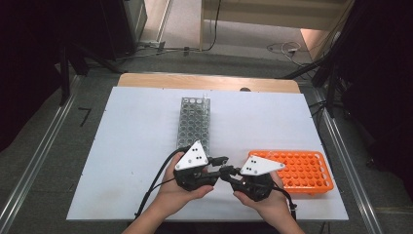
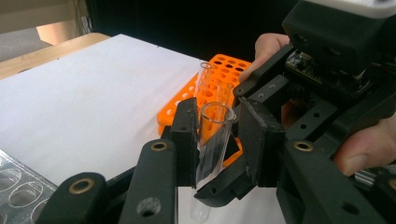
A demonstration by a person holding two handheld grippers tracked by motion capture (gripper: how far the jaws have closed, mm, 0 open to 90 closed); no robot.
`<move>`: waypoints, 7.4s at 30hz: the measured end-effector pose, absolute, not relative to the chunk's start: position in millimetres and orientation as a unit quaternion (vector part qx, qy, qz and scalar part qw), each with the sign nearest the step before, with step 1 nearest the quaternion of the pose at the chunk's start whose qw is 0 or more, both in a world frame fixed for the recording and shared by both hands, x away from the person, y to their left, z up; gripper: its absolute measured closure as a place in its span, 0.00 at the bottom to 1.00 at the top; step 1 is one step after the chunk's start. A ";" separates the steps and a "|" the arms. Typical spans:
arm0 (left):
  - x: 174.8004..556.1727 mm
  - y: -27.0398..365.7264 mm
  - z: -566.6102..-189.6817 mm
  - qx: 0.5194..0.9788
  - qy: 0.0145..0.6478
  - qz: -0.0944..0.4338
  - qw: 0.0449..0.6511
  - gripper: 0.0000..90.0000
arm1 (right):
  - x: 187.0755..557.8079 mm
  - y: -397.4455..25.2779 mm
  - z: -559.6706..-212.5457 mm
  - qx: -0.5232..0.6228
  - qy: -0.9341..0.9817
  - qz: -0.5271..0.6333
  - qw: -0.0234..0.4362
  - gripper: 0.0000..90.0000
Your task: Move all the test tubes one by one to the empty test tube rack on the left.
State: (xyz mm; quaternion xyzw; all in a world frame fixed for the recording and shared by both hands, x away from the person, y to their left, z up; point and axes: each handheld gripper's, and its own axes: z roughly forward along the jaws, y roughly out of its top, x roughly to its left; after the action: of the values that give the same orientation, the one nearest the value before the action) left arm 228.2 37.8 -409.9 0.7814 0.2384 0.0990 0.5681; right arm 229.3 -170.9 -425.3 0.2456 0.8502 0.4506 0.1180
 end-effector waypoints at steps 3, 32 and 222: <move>228.5 38.4 -409.6 0.780 0.239 0.102 0.569 0.78 | 229.1 -170.9 -425.5 0.244 0.851 0.450 0.117 0.82; 232.2 46.9 -404.6 0.770 0.249 0.113 0.577 0.83 | 230.3 -176.8 -421.9 0.237 0.846 0.468 0.097 0.40; 244.7 87.2 -414.8 0.743 0.337 0.133 0.563 0.00 | 269.4 -309.5 -425.5 0.335 0.789 0.495 0.139 0.14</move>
State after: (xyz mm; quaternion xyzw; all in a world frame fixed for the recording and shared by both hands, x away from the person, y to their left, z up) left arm 244.7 87.2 -414.8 0.7429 0.3374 0.1331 0.5627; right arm 269.4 -309.5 -425.5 0.3350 0.7892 0.4954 0.1394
